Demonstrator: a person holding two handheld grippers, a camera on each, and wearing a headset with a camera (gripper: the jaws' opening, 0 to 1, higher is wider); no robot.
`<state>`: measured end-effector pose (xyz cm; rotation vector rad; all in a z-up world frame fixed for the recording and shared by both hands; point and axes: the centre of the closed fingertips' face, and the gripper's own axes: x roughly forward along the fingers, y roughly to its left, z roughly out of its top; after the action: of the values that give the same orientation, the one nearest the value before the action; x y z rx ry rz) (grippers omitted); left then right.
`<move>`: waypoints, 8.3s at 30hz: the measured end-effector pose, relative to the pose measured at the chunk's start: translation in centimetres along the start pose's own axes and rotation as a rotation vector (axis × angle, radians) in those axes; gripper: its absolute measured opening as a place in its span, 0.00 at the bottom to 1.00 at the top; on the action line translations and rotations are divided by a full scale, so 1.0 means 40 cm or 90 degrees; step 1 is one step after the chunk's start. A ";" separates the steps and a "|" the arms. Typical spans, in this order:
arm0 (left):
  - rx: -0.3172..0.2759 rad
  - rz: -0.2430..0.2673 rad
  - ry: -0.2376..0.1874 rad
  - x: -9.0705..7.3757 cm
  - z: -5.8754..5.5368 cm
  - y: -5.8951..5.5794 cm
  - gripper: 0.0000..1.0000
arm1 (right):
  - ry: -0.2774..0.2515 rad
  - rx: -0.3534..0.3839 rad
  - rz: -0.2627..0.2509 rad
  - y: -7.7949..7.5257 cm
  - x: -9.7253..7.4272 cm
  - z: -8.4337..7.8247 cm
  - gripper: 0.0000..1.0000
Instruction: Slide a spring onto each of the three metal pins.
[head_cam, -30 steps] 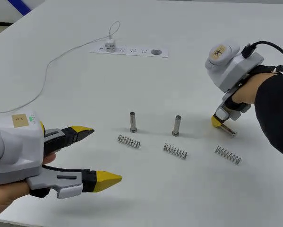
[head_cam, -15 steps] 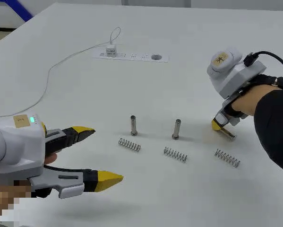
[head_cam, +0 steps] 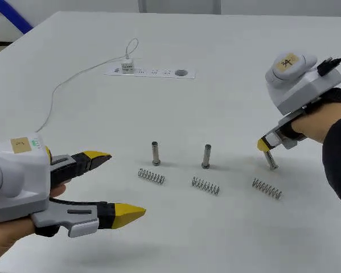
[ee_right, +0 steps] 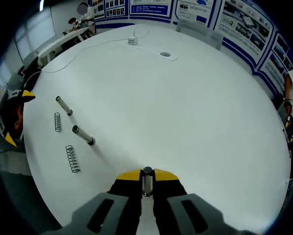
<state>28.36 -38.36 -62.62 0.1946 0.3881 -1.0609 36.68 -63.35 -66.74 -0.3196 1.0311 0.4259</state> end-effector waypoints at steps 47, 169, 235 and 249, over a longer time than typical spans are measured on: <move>0.008 -0.002 -0.004 -0.006 0.011 -0.009 0.79 | -0.180 -0.009 -0.011 0.012 -0.039 -0.037 0.10; 0.044 -0.080 0.004 0.046 0.051 -0.073 0.77 | -0.183 -0.122 0.131 0.208 -0.141 0.019 0.12; 0.062 -0.182 -0.073 0.212 0.147 -0.156 0.12 | -0.315 -0.137 0.252 0.438 -0.225 0.124 0.11; 0.046 -0.177 -0.064 0.185 0.141 -0.135 0.30 | -0.325 -0.119 0.211 0.354 -0.247 0.121 0.11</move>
<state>28.02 -48.84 -60.25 0.1529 0.2915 -1.3541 29.07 -50.68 -56.56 -0.1895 0.5417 0.8578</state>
